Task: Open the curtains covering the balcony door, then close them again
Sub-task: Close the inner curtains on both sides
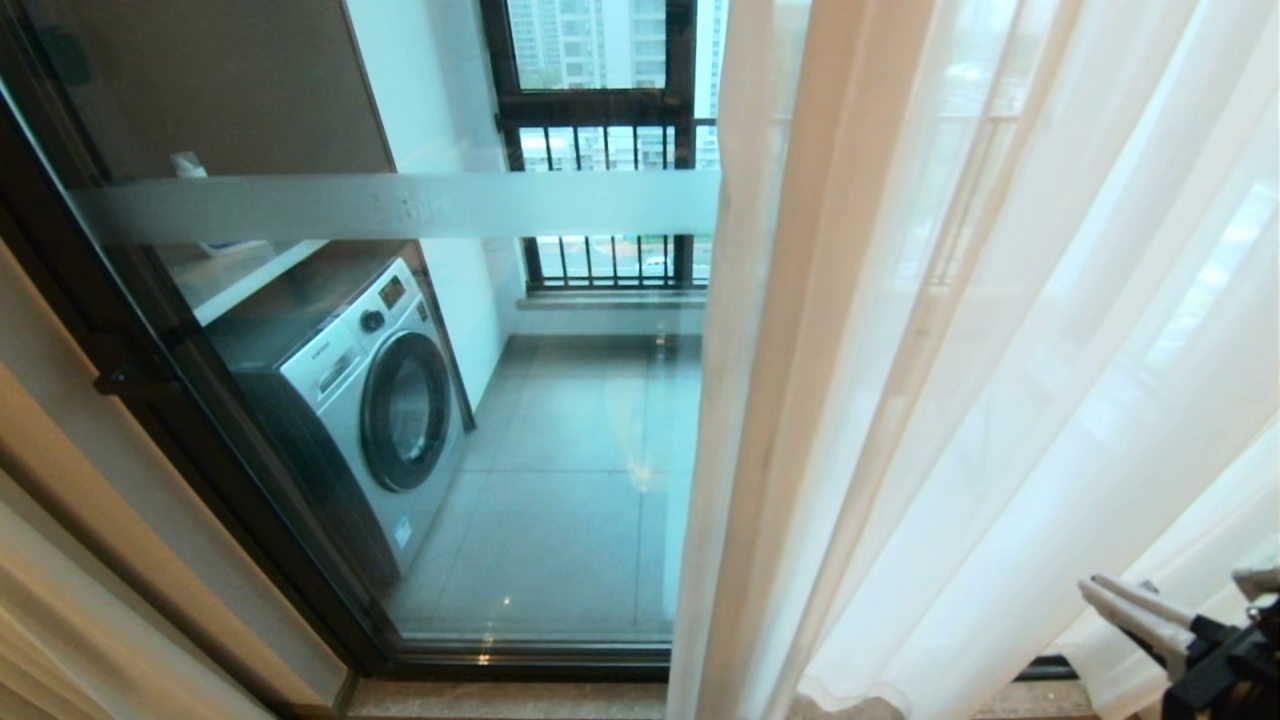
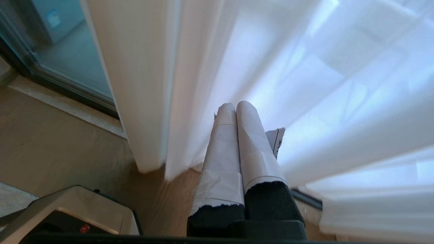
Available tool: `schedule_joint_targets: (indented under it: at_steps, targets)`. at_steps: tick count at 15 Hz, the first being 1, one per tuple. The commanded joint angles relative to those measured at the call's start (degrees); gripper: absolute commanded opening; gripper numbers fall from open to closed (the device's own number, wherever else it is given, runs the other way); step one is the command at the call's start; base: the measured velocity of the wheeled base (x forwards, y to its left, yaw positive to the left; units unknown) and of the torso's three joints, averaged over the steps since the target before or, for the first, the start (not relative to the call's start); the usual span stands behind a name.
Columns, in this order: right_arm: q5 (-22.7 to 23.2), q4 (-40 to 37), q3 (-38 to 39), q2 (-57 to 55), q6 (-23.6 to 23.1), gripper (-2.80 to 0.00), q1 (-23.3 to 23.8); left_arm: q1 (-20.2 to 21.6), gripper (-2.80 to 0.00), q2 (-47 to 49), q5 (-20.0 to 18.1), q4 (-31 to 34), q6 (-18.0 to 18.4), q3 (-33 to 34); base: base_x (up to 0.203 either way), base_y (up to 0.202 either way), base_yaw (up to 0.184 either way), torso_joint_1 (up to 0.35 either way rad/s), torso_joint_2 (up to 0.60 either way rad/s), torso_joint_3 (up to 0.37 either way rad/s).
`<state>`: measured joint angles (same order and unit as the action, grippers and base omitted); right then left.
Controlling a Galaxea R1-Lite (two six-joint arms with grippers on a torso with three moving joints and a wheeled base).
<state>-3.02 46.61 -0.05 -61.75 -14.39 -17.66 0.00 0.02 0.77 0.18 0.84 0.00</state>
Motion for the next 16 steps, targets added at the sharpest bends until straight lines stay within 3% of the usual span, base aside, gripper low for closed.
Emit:
schedule_joint_targets:
  at_steps: [1, 9, 11, 16]
  targets:
    - [0.33, -4.76, 0.05, 5.34, 0.24, -2.80, 4.11, 0.00, -2.80, 0.02, -0.03, -0.01, -0.05, 0.00, 0.000, 0.000, 0.000, 0.000, 0.00, 0.000]
    - [8.76, -35.02, 0.00, 34.50, 1.92, -2.80, 20.19, 0.00, -2.80, 0.05, 0.00, -0.01, 0.04, 0.00, 0.000, 0.000, 0.000, 0.000, 0.00, 0.000]
    - [8.98, -41.14, -0.50, 41.65, 1.94, -2.80, 21.23, 0.00, -2.80, 0.05, 0.00, -0.01, 0.03, 0.00, 0.000, 0.000, 0.000, 0.000, 0.00, 0.000]
    - [6.82, -48.16, -0.69, 56.30, 2.92, -2.80, 17.78, 0.00, -2.80, 0.06, -0.05, -0.01, -0.05, 0.00, 0.000, 0.000, 0.000, 0.000, 0.00, 0.000]
